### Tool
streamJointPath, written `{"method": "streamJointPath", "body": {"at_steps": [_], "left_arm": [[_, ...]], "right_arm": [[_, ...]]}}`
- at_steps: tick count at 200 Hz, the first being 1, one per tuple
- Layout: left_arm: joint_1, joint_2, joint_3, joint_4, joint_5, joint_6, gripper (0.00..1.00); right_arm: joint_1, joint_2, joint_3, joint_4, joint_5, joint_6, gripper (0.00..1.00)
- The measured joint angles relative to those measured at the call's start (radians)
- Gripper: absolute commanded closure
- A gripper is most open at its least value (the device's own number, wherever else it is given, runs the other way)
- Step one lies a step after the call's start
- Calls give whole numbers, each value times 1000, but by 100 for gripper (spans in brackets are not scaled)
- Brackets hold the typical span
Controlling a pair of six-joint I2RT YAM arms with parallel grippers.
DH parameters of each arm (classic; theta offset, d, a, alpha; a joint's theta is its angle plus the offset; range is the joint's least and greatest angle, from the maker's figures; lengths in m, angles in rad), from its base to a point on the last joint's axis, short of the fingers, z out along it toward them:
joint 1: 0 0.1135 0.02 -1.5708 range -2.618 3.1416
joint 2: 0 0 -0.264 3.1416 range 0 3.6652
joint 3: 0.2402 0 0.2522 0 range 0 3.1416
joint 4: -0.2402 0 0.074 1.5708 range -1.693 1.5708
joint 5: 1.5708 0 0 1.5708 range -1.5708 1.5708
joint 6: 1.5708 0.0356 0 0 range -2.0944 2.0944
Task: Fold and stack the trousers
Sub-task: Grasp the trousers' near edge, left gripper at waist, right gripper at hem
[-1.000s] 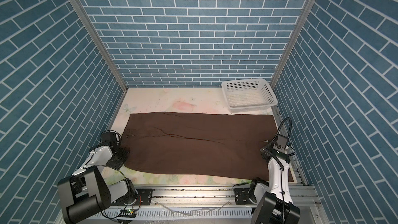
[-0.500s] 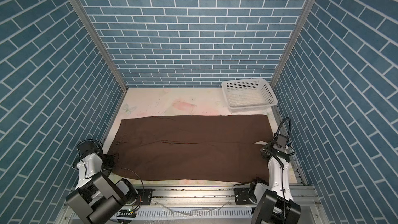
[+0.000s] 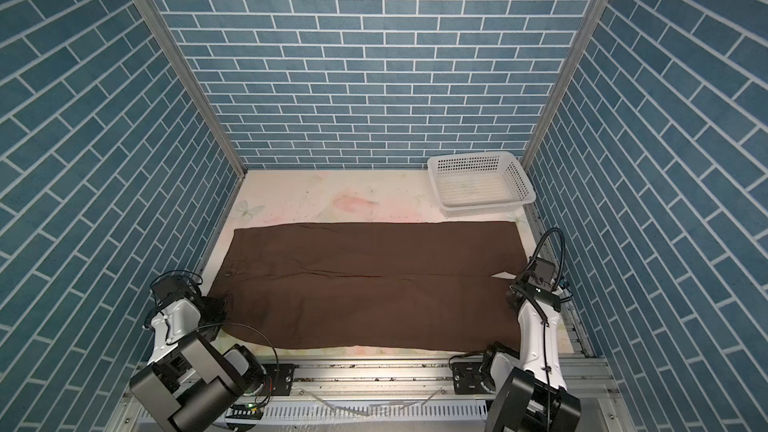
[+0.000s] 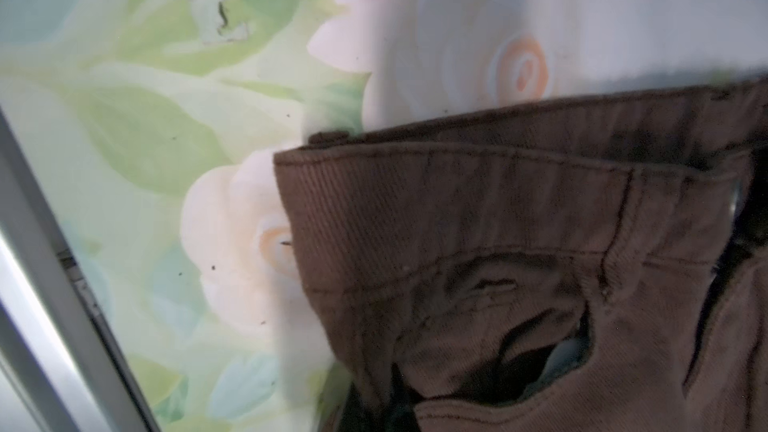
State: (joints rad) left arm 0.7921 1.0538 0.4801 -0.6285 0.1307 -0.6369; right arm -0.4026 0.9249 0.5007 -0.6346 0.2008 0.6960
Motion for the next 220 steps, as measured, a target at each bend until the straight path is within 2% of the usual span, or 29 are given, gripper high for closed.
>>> {"method": "streamJointPath", "body": {"at_steps": [15, 33, 41, 57, 70, 85, 100, 110, 147, 178, 197, 210, 220], "left_arm": [[0, 2, -4, 18, 20, 7, 94], [0, 11, -12, 49, 49, 19, 93], [0, 19, -19, 67, 61, 24, 93], [0, 53, -29, 98, 84, 34, 93], [2, 83, -24, 122, 103, 44, 93], [2, 124, -15, 158, 132, 54, 93], [2, 171, 1, 206, 170, 64, 93], [2, 189, 2, 241, 195, 67, 93], [2, 201, -8, 307, 247, 69, 93], [2, 208, -14, 329, 267, 70, 93], [2, 208, -15, 334, 273, 70, 93], [2, 207, -16, 335, 274, 69, 92], [2, 205, -17, 335, 274, 69, 92]], "right_arm": [[-31, -9, 5, -33, 17, 47, 24], [-137, -47, 1, -66, 0, 93, 28], [-188, -66, -2, -74, -14, 109, 35], [-290, -82, -9, -94, -51, 134, 59], [-349, -82, -17, -107, -73, 146, 65], [-378, -81, -23, -127, -95, 157, 63], [-394, -78, -24, -146, -108, 166, 53], [-401, -69, -24, -154, -116, 171, 51], [-425, 7, -28, -155, -138, 180, 43], [-435, 61, -45, -141, -145, 188, 30], [-437, 89, -51, -124, -147, 179, 29], [-438, 102, -51, -111, -149, 173, 41], [-438, 106, -50, -106, -144, 165, 64]]}}
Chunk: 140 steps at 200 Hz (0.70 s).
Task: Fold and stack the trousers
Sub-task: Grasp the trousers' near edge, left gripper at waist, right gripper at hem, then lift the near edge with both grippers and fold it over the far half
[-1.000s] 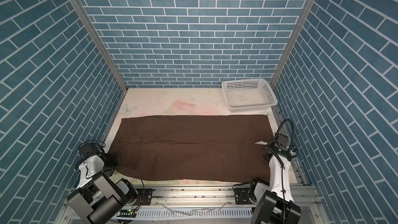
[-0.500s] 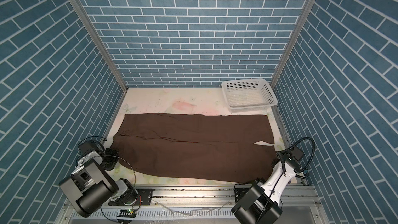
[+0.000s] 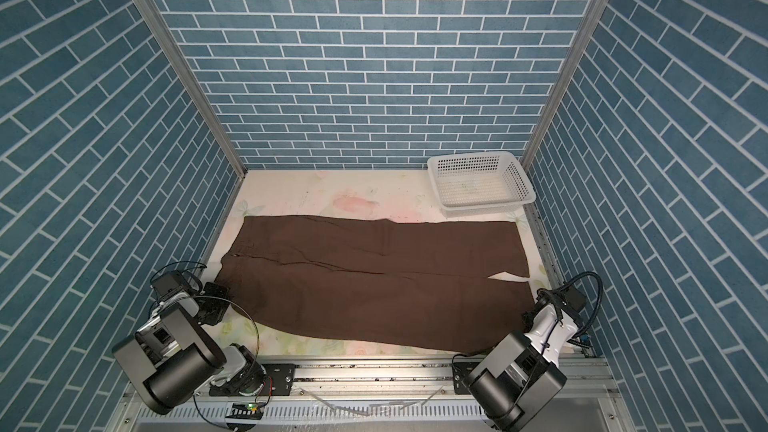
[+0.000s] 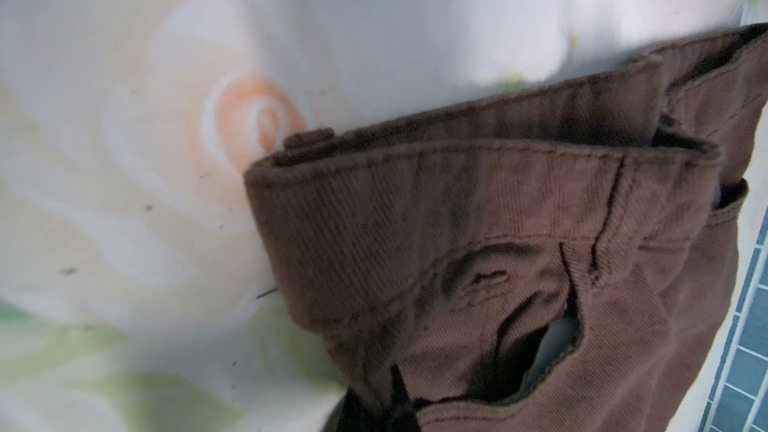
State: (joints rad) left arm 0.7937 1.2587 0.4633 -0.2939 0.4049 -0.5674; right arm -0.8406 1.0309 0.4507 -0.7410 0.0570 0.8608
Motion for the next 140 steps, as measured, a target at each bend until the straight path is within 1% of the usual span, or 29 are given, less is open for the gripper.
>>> {"method": "streamJointPath", "body": {"at_steps": [2, 6, 9, 13, 17, 45, 62, 82, 114, 129, 140], "left_arm": [[0, 0, 0, 1, 0, 0, 92], [0, -2, -1, 1, -1, 0, 92], [0, -2, -2, 2, -1, 0, 92], [0, -4, -3, 2, -1, 0, 92], [0, -5, -3, 2, -2, 0, 92], [0, -8, -4, 1, -3, 1, 93], [0, -8, -4, -1, -3, -2, 100], [0, -17, -3, -20, 4, -21, 100], [5, -91, 33, -171, 38, -71, 100], [19, -159, 88, -269, 64, -87, 100], [49, -210, 148, -337, 85, -91, 100]], "right_arm": [[0, 1, 1, 0, 0, 2, 68], [-1, 0, 1, -7, 7, -7, 81], [-3, 0, 2, -11, 12, -2, 89], [-8, 0, 2, -14, 16, -7, 96], [-10, 0, 1, -10, 17, -5, 100], [-10, 10, 8, 6, 13, -11, 100], [-11, 16, 15, 5, 11, -22, 100], [-11, 11, 48, -16, 12, -32, 100], [-11, -23, 200, -56, 18, -51, 100], [-11, -45, 246, -55, 11, -56, 100], [-11, -61, 251, -56, -6, -56, 100]]}}
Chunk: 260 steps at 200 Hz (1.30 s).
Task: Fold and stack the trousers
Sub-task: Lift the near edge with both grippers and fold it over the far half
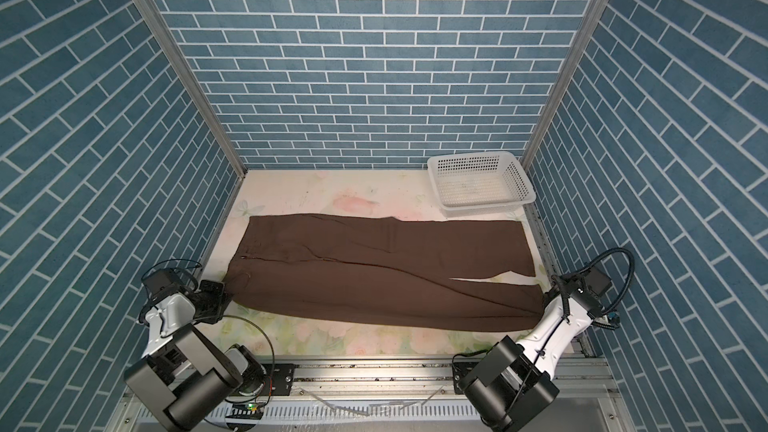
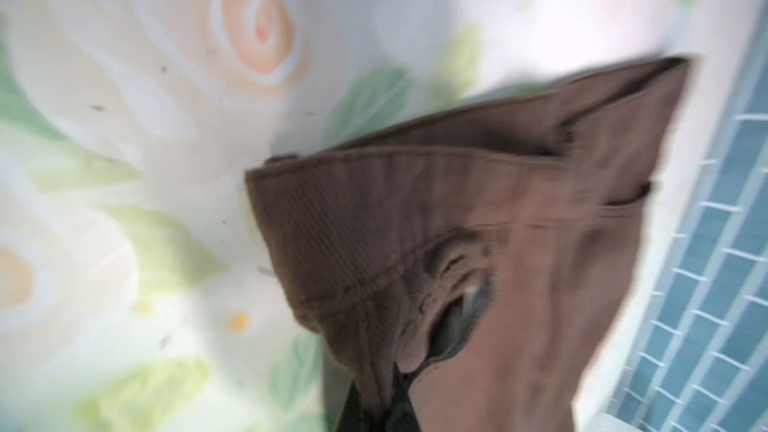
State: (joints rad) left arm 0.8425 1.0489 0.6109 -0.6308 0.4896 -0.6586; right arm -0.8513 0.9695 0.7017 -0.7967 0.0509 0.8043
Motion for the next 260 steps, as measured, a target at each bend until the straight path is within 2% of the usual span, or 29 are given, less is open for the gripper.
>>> {"method": "streamJointPath", "body": {"at_steps": [25, 48, 84, 118, 143, 178, 214, 260], "left_arm": [[116, -63, 146, -139, 59, 16, 100], [207, -62, 225, -249, 93, 43, 100], [258, -66, 246, -326, 79, 43, 100], [260, -67, 356, -354, 38, 38, 100], [235, -70, 391, -346, 13, 24, 100], [103, -72, 415, -322, -88, -1, 100], [-10, -53, 474, -299, -154, -20, 100], [-40, -29, 474, -298, -204, -26, 100]], "right_arm": [[5, -22, 8, -20, -56, 3, 100], [24, -23, 69, -73, -76, 1, 100], [113, -45, 176, -80, -61, -13, 100], [278, -34, 247, -63, 10, -34, 100], [366, 27, 300, -35, 39, -47, 100], [432, 117, 314, 20, 100, -61, 100], [450, 169, 336, 40, 126, -80, 100], [454, 189, 340, 46, 133, -81, 100]]}}
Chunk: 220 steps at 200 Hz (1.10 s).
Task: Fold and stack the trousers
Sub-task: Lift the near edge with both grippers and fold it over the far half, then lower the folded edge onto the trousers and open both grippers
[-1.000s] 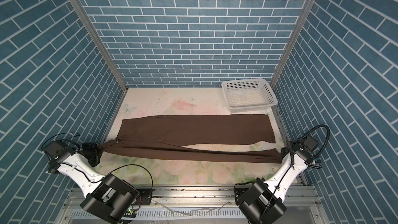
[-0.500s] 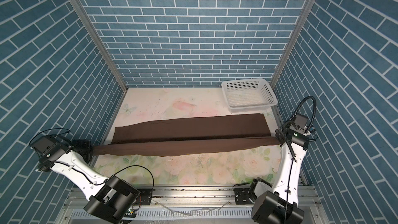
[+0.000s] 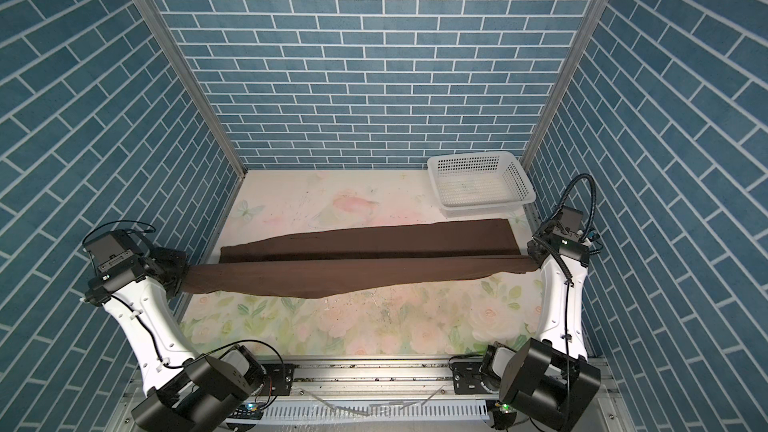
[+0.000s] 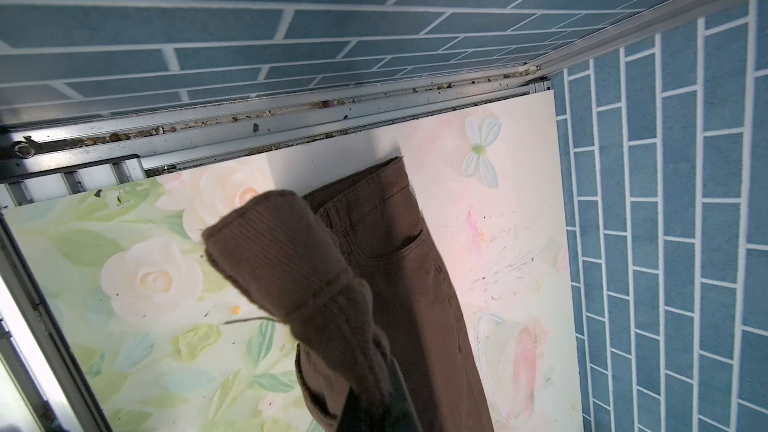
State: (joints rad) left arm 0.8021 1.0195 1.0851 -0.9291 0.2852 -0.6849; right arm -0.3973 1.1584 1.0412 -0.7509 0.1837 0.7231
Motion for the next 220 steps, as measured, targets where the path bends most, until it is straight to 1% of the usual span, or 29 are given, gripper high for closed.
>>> {"method": "streamJointPath", "body": {"at_steps": [35, 96, 161, 188, 220], "left_arm": [[-11, 10, 0, 2, -13, 0, 100], [-71, 51, -13, 35, -61, 8, 100], [-76, 50, -31, 34, -113, 27, 100], [-84, 68, -31, 34, -120, 23, 100], [-142, 124, -29, 45, -165, 6, 100]], "right_arm": [[3, 8, 0, 0, 5, -8, 100], [3, 12, 0, 2, 11, -11, 100], [3, -122, -1, -15, 39, -17, 100], [3, -86, -1, -17, 37, -16, 100], [4, -4, -2, 2, 27, -13, 100]]}}
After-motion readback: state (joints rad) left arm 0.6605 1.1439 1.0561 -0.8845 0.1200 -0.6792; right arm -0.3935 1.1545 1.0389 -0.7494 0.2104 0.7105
